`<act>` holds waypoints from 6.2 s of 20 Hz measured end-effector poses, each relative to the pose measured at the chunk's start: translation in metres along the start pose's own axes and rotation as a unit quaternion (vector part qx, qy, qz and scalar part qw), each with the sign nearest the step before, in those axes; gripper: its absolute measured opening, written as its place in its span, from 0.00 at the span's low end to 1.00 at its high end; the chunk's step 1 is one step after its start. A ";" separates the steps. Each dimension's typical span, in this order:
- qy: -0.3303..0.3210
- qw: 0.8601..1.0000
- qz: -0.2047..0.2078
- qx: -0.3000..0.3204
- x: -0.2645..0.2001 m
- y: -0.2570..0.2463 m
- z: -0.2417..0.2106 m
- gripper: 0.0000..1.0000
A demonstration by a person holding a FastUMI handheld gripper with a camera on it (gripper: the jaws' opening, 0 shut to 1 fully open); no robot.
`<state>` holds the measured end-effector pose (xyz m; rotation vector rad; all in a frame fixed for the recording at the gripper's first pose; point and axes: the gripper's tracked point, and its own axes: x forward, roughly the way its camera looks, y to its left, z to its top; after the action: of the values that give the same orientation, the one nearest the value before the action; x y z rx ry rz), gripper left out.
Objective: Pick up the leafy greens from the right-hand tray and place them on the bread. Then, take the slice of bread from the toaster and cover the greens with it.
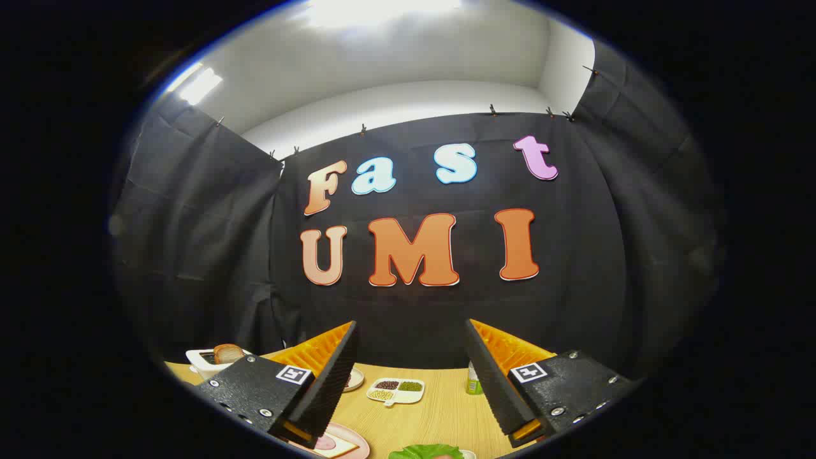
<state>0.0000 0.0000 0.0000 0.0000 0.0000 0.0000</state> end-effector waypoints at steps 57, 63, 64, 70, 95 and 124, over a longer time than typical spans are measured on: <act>0.567 0.819 0.075 -0.037 -0.085 -0.026 -0.345 0.98; 0.565 0.819 0.071 -0.068 -0.082 -0.029 -0.352 0.82; 0.565 0.820 0.065 -0.064 -0.080 -0.032 -0.353 0.75; 0.553 0.831 0.041 -0.050 -0.075 -0.040 -0.354 0.16; 0.486 0.852 0.179 0.077 -0.038 0.109 -0.304 0.03; 0.487 0.851 0.198 -0.019 -0.004 0.194 -0.253 0.89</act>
<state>-0.0036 0.1944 -0.2531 -0.0393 1.0248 0.4160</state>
